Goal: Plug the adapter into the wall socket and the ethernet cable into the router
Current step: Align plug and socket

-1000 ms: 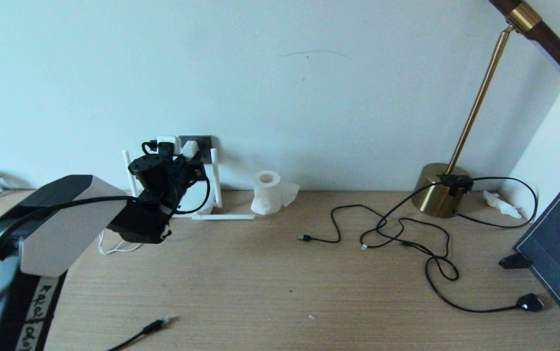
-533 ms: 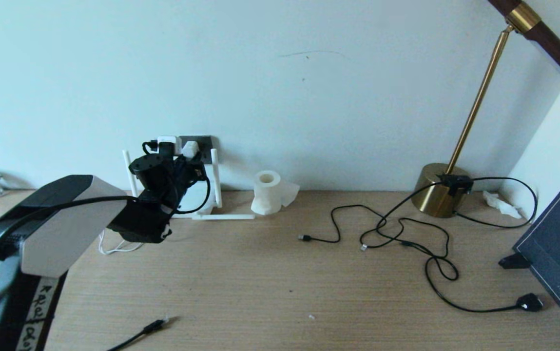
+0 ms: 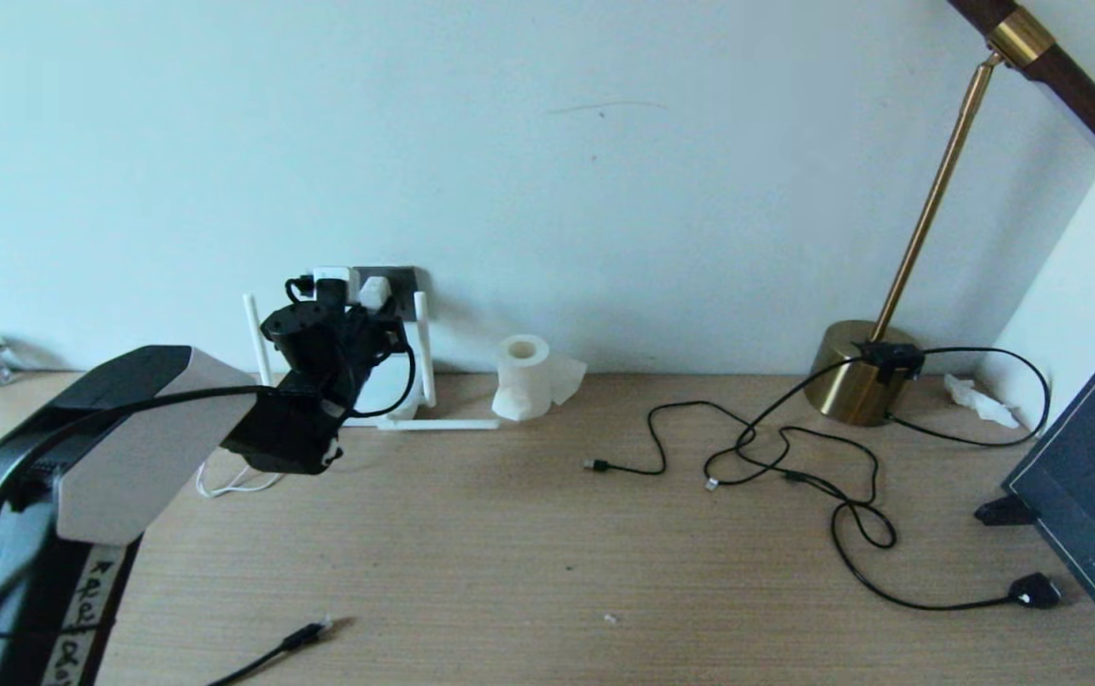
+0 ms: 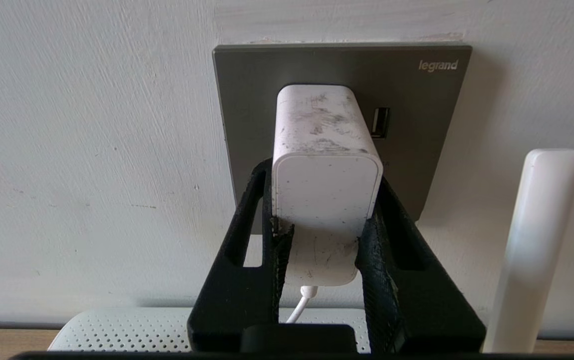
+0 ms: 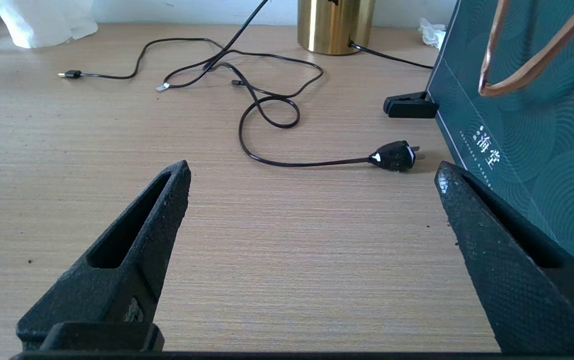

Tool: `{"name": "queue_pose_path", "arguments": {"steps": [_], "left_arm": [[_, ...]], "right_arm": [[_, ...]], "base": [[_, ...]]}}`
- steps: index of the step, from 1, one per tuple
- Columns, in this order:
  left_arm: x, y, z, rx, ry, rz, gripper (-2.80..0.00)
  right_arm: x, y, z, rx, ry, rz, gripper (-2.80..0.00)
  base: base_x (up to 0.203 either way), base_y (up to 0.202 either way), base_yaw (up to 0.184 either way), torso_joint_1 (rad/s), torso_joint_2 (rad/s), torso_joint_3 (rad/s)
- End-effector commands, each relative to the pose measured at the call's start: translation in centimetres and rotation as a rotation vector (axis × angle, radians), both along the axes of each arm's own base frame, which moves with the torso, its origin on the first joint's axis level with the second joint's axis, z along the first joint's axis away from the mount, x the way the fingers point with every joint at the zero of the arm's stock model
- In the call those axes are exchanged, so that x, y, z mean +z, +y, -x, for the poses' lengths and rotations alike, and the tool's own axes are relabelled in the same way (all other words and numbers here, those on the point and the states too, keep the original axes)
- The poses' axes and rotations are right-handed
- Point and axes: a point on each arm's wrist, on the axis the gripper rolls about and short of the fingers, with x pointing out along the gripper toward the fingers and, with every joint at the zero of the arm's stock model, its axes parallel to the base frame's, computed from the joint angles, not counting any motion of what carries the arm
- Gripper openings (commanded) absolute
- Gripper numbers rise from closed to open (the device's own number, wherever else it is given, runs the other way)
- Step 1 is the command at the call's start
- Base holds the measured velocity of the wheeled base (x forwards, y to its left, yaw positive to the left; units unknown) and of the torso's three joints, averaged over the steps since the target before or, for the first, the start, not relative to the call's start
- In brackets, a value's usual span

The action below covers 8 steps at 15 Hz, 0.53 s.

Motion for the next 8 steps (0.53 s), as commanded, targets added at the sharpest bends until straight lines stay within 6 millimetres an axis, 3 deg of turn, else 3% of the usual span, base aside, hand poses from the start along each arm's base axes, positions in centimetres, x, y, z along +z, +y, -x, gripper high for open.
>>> {"name": "queue_pose_path", "arguments": {"steps": [1, 8], "left_arm": [[-0.35, -0.08, -0.08, -0.001, 0.001, -0.001, -2.80], [-0.38, -0.08, -0.07, -0.001, 0.001, -0.001, -2.80]], "right_arm": [[0.01, 0.00, -0.01, 0.000, 0.001, 0.000, 0.00], [0.00, 0.00, 0.00, 0.000, -0.001, 0.000, 0.00]], "base": [[0.000, 0.000, 0.000, 0.000, 0.00, 0.000], [0.000, 0.000, 0.000, 0.000, 0.00, 0.000]]}}
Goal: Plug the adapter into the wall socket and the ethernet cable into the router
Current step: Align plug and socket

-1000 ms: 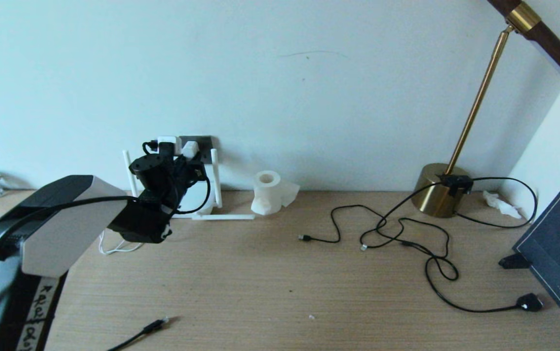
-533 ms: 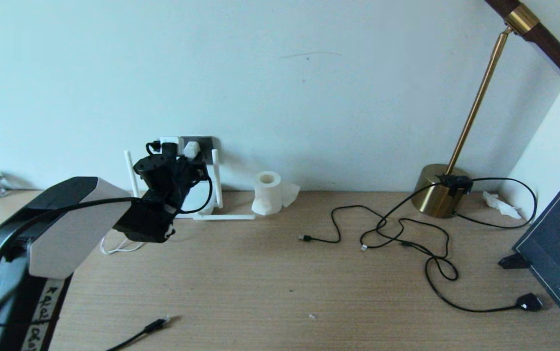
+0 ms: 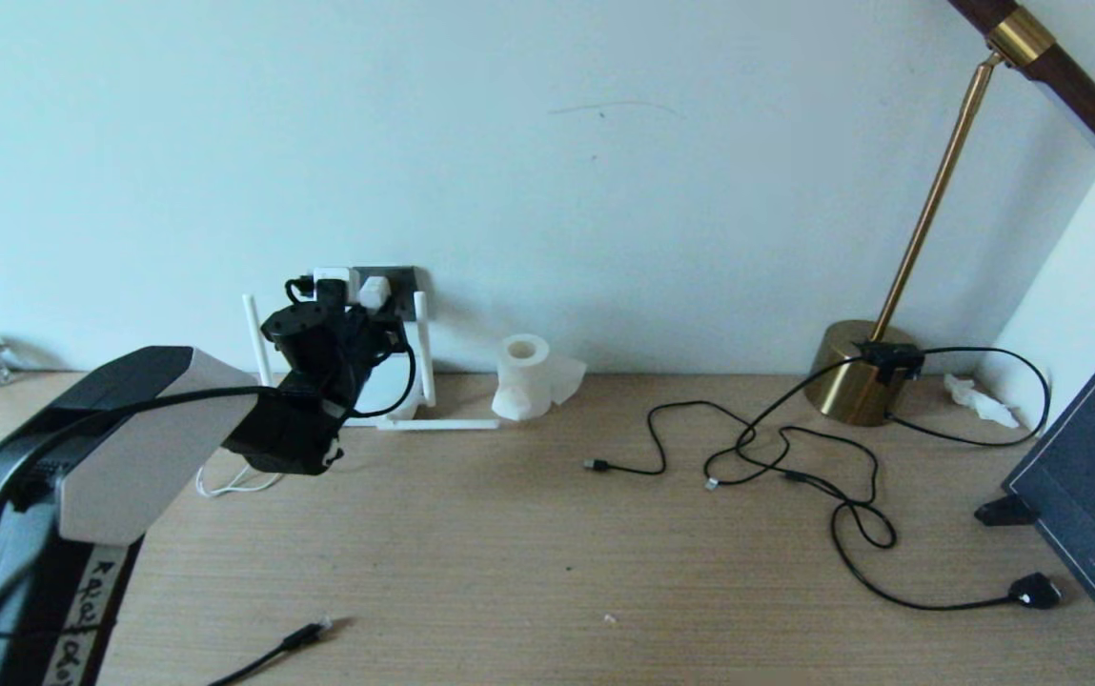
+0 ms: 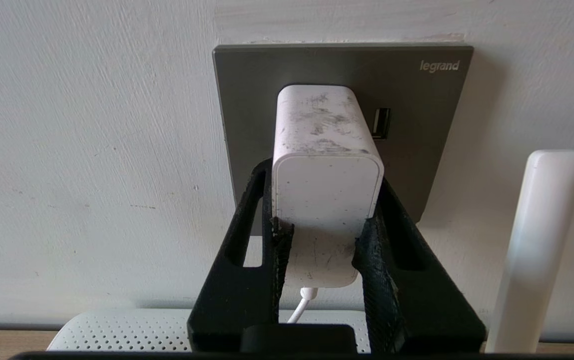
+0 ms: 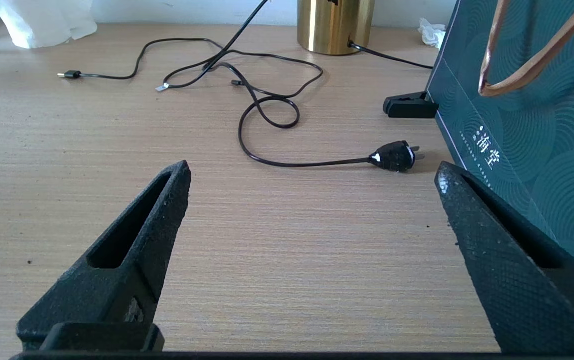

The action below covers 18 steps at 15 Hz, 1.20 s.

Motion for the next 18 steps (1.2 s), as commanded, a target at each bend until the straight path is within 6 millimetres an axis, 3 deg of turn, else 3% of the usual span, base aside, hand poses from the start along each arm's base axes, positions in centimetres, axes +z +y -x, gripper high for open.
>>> {"name": "queue_pose_path", "arguments": {"steps": [1, 6, 7, 15, 18], "left_arm": [[-0.1, 0.0, 0.0, 0.001, -0.002, 0.000, -2.80], [-0.2, -0.1, 0.0, -0.001, 0.001, 0.000, -2.80], [-0.1, -0.3, 0.0, -0.005, -0.004, 0.000, 0.00], [0.4, -0.2, 0.7, -0.006, -0.003, 0.000, 0.00], [1.2, -0.1, 2.1, -0.008, 0.012, -0.001, 0.00]], "right_arm": [[0.0, 0.0, 0.0, -0.001, 0.003, 0.000, 0.00], [0.0, 0.0, 0.0, 0.001, 0.001, 0.000, 0.00], [0.0, 0.0, 0.0, 0.001, 0.000, 0.000, 0.00], [0.0, 0.0, 0.0, 0.001, 0.001, 0.000, 0.00], [0.0, 0.0, 0.0, 0.001, 0.000, 0.000, 0.00]], "base": [[0.000, 0.000, 0.000, 0.000, 0.00, 0.000], [0.000, 0.000, 0.000, 0.000, 0.00, 0.000], [0.000, 0.000, 0.000, 0.000, 0.00, 0.000], [0.000, 0.000, 0.000, 0.000, 0.00, 0.000], [0.000, 0.000, 0.000, 0.000, 0.00, 0.000]]}}
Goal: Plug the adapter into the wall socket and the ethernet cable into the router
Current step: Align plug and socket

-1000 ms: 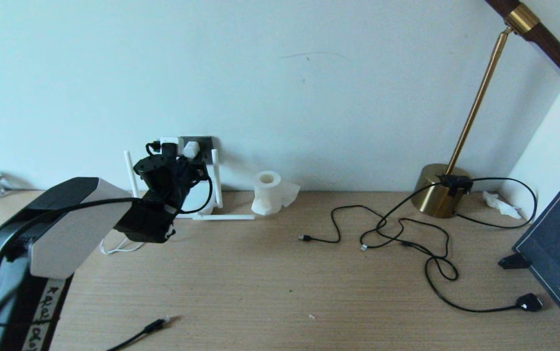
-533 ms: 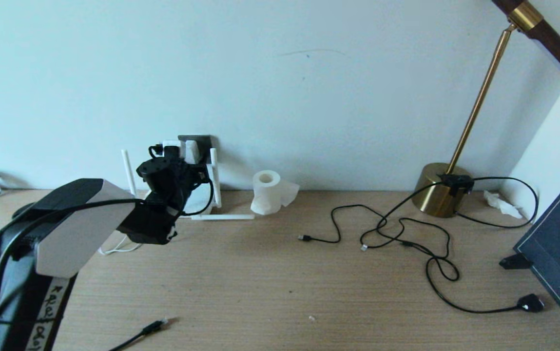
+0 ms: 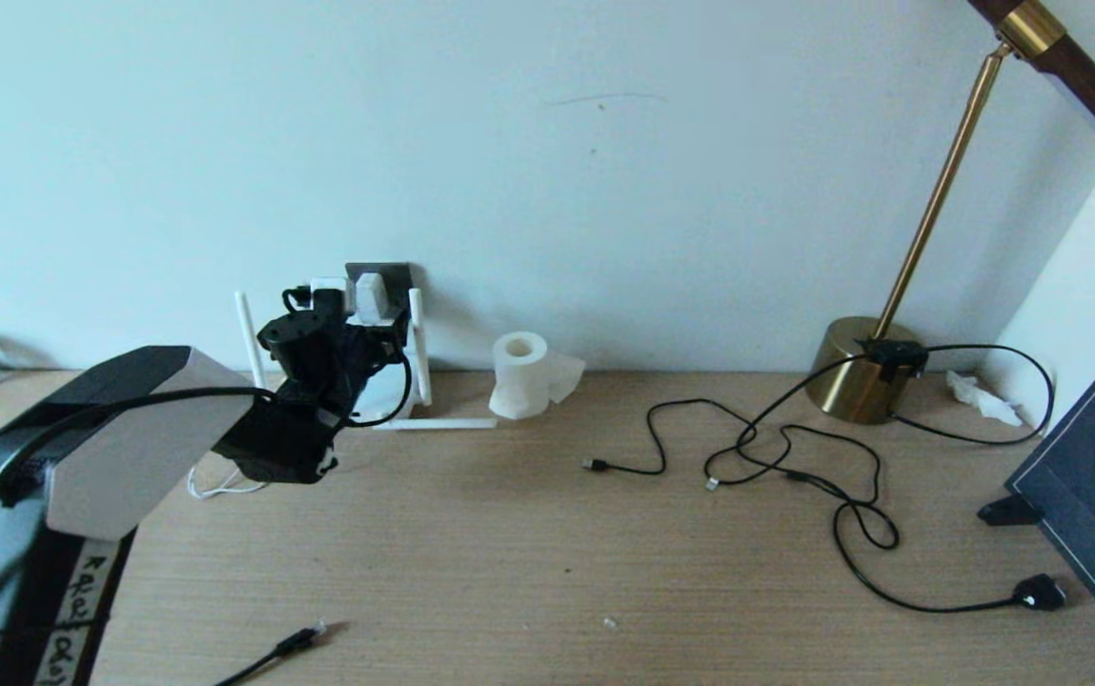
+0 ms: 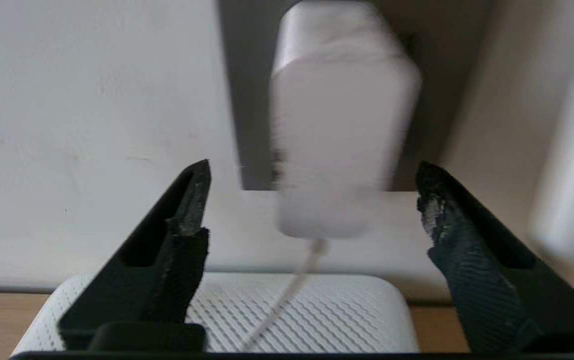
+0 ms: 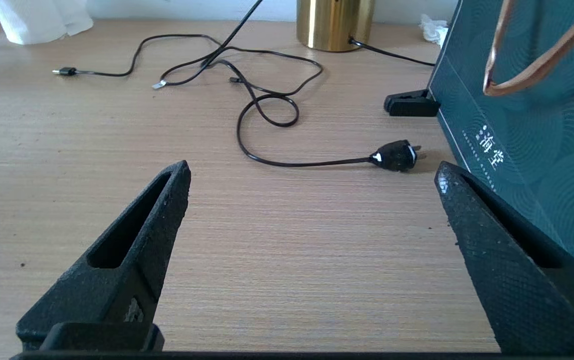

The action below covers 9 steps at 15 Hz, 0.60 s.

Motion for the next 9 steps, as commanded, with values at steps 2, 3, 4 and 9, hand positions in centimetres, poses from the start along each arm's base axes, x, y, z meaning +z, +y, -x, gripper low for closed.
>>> {"name": "queue_pose_path", "arguments": {"steps": [2, 3, 4, 9], "left_arm": [[2.9, 0.1, 2.6, -0.014, -0.036, 0.003, 0.00], [3.6, 0.0, 3.6, -0.030, -0.039, 0.001, 0.00], [4.4, -0.1, 4.9, -0.052, -0.037, -0.003, 0.00], [8.5, 0.6, 12.9, -0.123, -0.046, -0.017, 0.00]], "right_arm": [[0.0, 0.0, 0.0, 0.000, 0.002, 0.000, 0.00], [0.0, 0.0, 0.0, 0.000, 0.002, 0.000, 0.00], [0.0, 0.0, 0.0, 0.000, 0.002, 0.000, 0.00], [0.0, 0.0, 0.0, 0.000, 0.001, 0.000, 0.00]], "base": [[0.000, 0.000, 0.000, 0.000, 0.00, 0.000], [0.000, 0.000, 0.000, 0.000, 0.00, 0.000], [0.000, 0.000, 0.000, 0.000, 0.00, 0.000], [0.000, 0.000, 0.000, 0.000, 0.00, 0.000]]}}
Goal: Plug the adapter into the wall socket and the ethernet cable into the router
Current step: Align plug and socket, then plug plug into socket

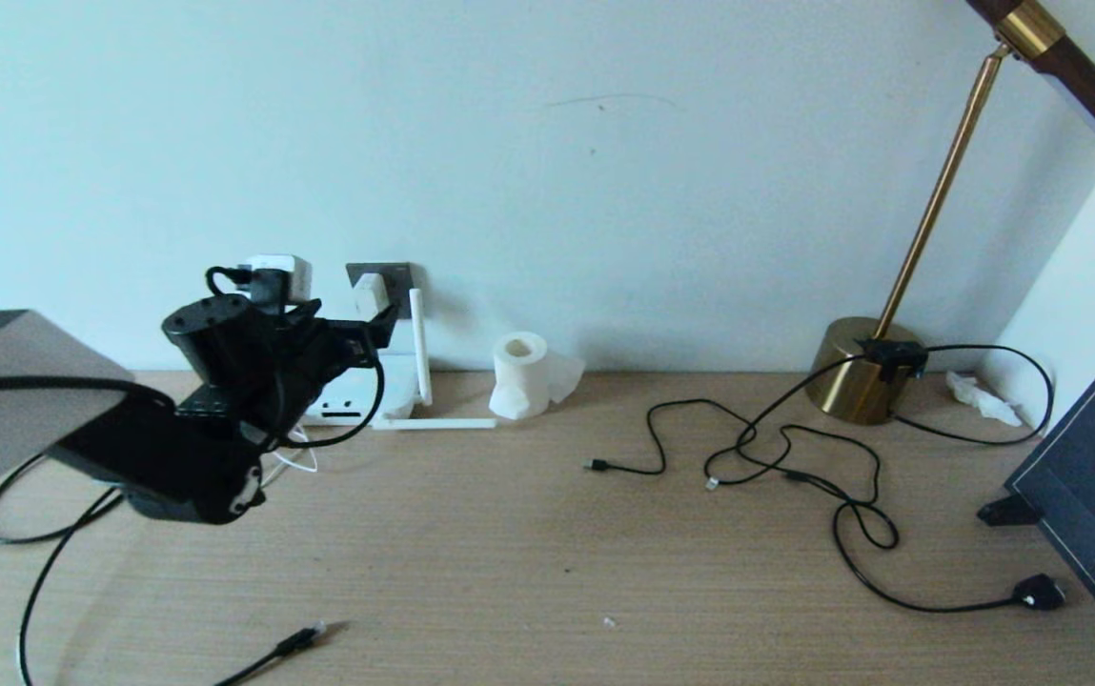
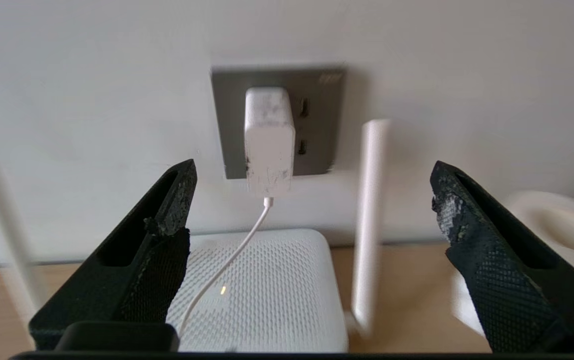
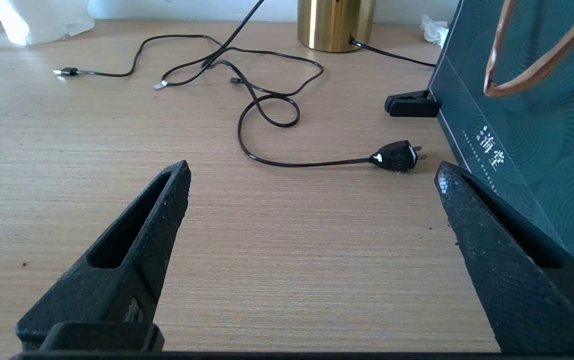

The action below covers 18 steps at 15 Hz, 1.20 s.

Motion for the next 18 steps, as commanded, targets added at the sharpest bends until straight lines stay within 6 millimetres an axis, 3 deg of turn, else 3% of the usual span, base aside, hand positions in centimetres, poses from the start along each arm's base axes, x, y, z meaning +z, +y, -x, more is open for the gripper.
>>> {"name": "queue_pose_path", "arguments": {"steps": [1, 4, 6, 9, 10, 12, 16, 18], "left_arm": [[4.5, 0.6, 5.0, -0.037, -0.083, -0.002, 0.00], [9.0, 1.6, 12.7, -0.164, -0.124, -0.088, 0.00], [10.6, 2.4, 18.6, -0.245, 0.009, -0.188, 0.00], [6.6, 3.3, 25.9, -0.381, 0.556, -0.414, 0.00], [5.2, 3.6, 27.8, -0.422, 0.653, -0.566, 0.00], [2.9, 3.9, 29.0, -0.493, 0.750, -0.839, 0.00], [0.2, 4.3, 26.1, -0.592, 0.967, -1.057, 0.00], [-0.5, 5.5, 25.4, -0.617, 1.063, -1.088, 0.00]], "right_arm": [[0.0, 0.0, 0.0, 0.000, 0.002, 0.000, 0.00], [0.0, 0.0, 0.0, 0.000, 0.001, 0.000, 0.00], [0.0, 0.0, 0.0, 0.000, 0.002, 0.000, 0.00], [0.0, 0.0, 0.0, 0.000, 0.002, 0.000, 0.00], [0.0, 0.0, 0.0, 0.000, 0.000, 0.000, 0.00], [0.0, 0.0, 0.0, 0.000, 0.002, 0.000, 0.00], [0.0, 0.0, 0.0, 0.000, 0.000, 0.000, 0.00], [0.0, 0.0, 0.0, 0.000, 0.003, 0.000, 0.00]], "base": [[0.000, 0.000, 0.000, 0.000, 0.00, 0.000], [0.000, 0.000, 0.000, 0.000, 0.00, 0.000], [0.000, 0.000, 0.000, 0.000, 0.00, 0.000], [0.000, 0.000, 0.000, 0.000, 0.00, 0.000], [0.000, 0.000, 0.000, 0.000, 0.00, 0.000], [0.000, 0.000, 0.000, 0.000, 0.00, 0.000], [0.000, 0.000, 0.000, 0.000, 0.00, 0.000], [0.000, 0.000, 0.000, 0.000, 0.00, 0.000]]}}
